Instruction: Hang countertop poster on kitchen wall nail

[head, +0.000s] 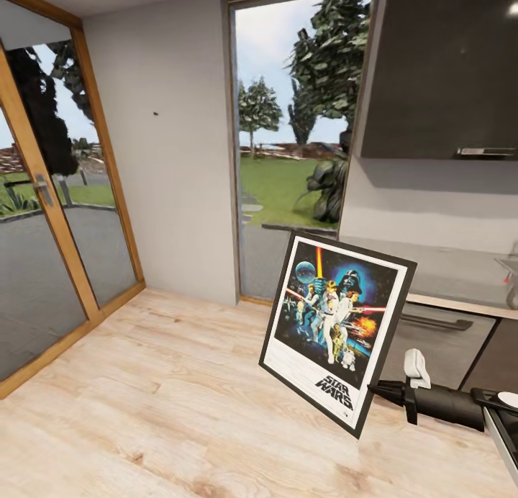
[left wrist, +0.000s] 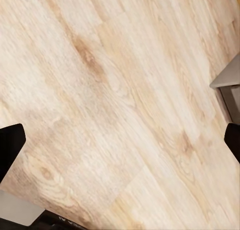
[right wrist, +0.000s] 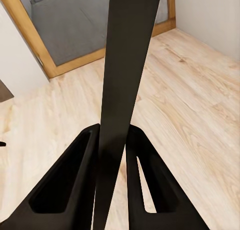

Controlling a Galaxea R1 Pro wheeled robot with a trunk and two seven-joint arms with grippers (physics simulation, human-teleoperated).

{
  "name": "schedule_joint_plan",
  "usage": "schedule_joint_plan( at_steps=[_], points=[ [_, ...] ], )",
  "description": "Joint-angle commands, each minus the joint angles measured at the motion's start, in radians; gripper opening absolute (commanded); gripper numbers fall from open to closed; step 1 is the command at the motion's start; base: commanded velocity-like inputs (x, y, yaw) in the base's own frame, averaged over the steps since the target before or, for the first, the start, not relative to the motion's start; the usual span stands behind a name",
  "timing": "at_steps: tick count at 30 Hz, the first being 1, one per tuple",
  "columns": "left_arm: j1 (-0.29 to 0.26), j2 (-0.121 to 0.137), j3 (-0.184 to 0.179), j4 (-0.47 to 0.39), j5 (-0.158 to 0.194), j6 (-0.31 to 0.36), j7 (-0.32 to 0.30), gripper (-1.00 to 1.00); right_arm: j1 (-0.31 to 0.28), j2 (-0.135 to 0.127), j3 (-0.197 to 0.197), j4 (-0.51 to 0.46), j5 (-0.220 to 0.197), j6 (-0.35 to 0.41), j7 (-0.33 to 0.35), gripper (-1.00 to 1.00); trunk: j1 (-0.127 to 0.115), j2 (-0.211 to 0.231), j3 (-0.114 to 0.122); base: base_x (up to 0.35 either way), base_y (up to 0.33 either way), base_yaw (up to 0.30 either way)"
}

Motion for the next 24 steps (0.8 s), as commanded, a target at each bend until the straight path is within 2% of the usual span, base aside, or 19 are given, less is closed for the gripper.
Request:
schedule_joint_plan(
  at_steps=[1, 19, 24],
  points=[
    [0.000, 0.000, -0.009, 0.000, 0.006, -0.005, -0.001, 1.00, -0.001, 0.000, -0.001, -0.001, 0.000, 0.015, 0.008, -1.00, -0.004, 0.006, 0.002, 0.000, 0.000, 0.000],
    [0.000, 0.008, -0.006, -0.011, 0.002, -0.006, -0.001, 1.00, -0.001, 0.000, 0.000, -0.001, -0.001, 0.015, 0.008, -1.00, -0.073, 0.132, 0.058, 0.000, 0.000, 0.000],
    [-0.001, 0.048, -0.008, -0.080, 0.000, -0.004, -0.002, 1.00, -0.001, 0.000, -0.001, -0.002, -0.002, 0.015, 0.009, -1.00, -0.092, 0.167, 0.074, 0.000, 0.000, 0.000]
  ],
)
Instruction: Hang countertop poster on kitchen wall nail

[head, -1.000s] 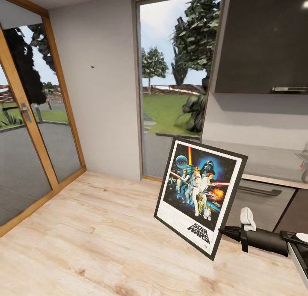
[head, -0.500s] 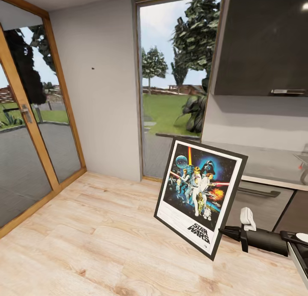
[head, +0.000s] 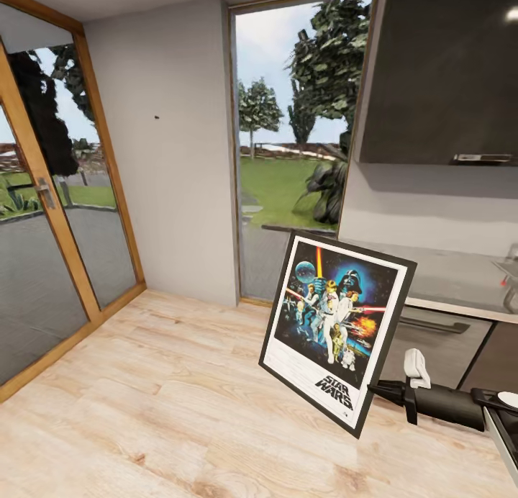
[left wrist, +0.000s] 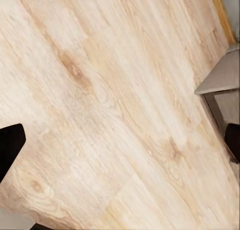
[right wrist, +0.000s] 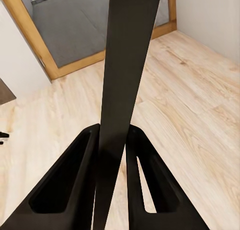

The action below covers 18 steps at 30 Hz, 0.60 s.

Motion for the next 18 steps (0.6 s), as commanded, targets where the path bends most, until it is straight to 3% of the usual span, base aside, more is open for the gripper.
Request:
schedule_joint_plan(
  at_steps=[1, 9, 13, 18],
  points=[
    [0.000, 0.013, -0.009, -0.037, 0.006, -0.005, -0.001, 1.00, -0.001, 0.000, -0.001, -0.001, 0.000, 0.015, 0.008, -1.00, -0.004, 0.006, 0.002, 0.000, 0.000, 0.000],
    [-0.002, 0.060, -0.008, -0.106, 0.004, 0.002, 0.016, 1.00, -0.001, 0.000, -0.001, -0.001, 0.001, 0.015, 0.008, -1.00, -0.034, 0.062, 0.027, 0.000, 0.000, 0.000],
    [-0.010, 0.093, -0.008, -0.145, 0.003, 0.085, 0.018, 1.00, -0.001, 0.000, -0.001, -0.001, 0.001, 0.015, 0.008, -1.00, -0.050, 0.090, 0.039, 0.000, 0.000, 0.000],
    [-0.014, 0.137, -0.008, -0.219, 0.002, 0.131, 0.022, 1.00, -0.001, 0.000, -0.001, -0.001, 0.001, 0.015, 0.007, -1.00, -0.069, 0.125, 0.055, 0.000, 0.000, 0.000]
  ],
)
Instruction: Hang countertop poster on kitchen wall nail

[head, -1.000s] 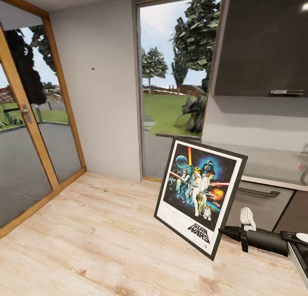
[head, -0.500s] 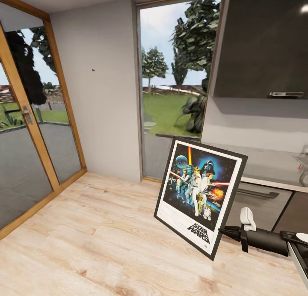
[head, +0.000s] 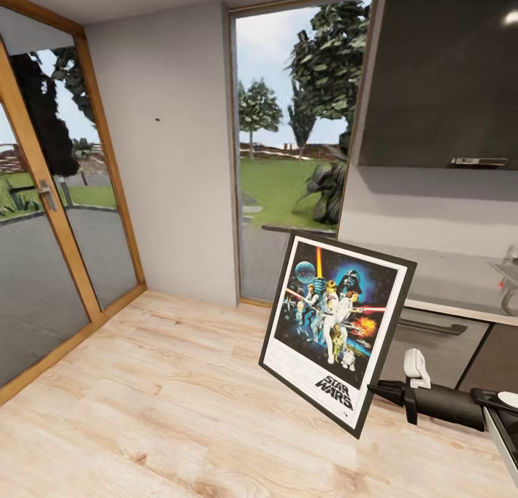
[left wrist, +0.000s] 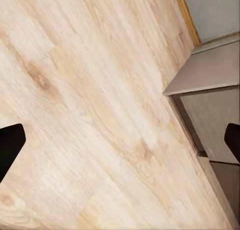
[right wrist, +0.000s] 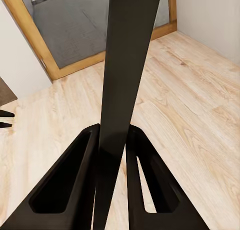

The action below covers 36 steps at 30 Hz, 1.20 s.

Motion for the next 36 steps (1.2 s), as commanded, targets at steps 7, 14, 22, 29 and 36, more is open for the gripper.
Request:
schedule_joint_plan(
  at_steps=[7, 14, 22, 29, 36],
  points=[
    [-0.002, 0.013, -0.011, -0.018, 0.005, 0.002, 0.002, 1.00, -0.001, 0.000, -0.001, -0.001, 0.000, 0.015, 0.008, -1.00, -0.026, 0.048, 0.020, 0.000, 0.000, 0.000],
    [-0.002, 0.013, -0.009, -0.019, 0.006, 0.002, 0.003, 1.00, -0.001, 0.000, -0.001, -0.001, 0.000, 0.014, 0.008, -1.00, -0.053, 0.097, 0.042, 0.000, 0.000, 0.000],
    [-0.002, 0.013, -0.017, -0.018, 0.006, 0.002, 0.003, 1.00, -0.001, 0.000, -0.001, -0.001, 0.000, 0.014, 0.008, -1.00, -0.084, 0.153, 0.067, 0.000, 0.000, 0.000],
    [-0.002, 0.013, -0.018, -0.017, 0.007, 0.002, 0.003, 1.00, -0.001, 0.000, -0.001, -0.001, 0.000, 0.014, 0.007, -1.00, -0.088, 0.160, 0.070, 0.000, 0.000, 0.000],
    [-0.002, 0.014, -0.019, -0.017, 0.008, 0.002, 0.003, 1.00, -0.001, 0.000, -0.001, -0.001, 0.000, 0.014, 0.007, -1.00, -0.088, 0.160, 0.070, 0.000, 0.000, 0.000]
  ],
)
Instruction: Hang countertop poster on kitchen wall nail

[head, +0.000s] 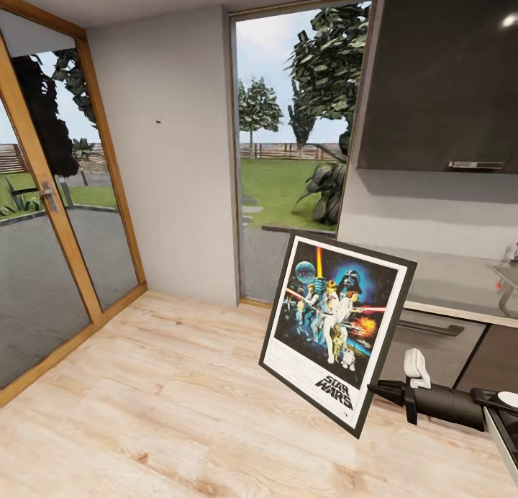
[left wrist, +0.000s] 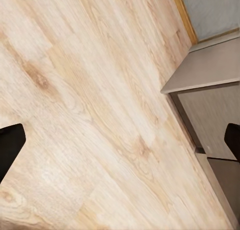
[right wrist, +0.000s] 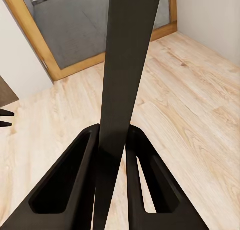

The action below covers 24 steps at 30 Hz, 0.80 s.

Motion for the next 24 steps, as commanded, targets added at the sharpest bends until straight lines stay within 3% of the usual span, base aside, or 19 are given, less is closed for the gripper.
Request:
schedule_joint_plan(
  at_steps=[1, 15, 24],
  points=[
    [-0.001, 0.001, -0.008, 0.000, 0.006, -0.007, -0.001, 1.00, -0.001, 0.000, -0.001, 0.000, 0.000, 0.015, 0.008, -1.00, 0.001, -0.002, -0.001, 0.000, 0.000, 0.000],
    [-0.001, -0.002, -0.006, 0.018, 0.006, -0.008, -0.001, 1.00, -0.001, 0.000, -0.001, 0.000, -0.002, 0.015, 0.010, -1.00, 0.001, -0.002, -0.001, 0.000, 0.000, 0.006],
    [-0.001, -0.003, -0.003, 0.020, 0.006, -0.007, -0.001, 1.00, -0.001, 0.000, 0.000, 0.000, -0.001, 0.015, 0.008, -1.00, 0.001, -0.002, -0.001, 0.186, 0.058, 0.218]
  ],
)
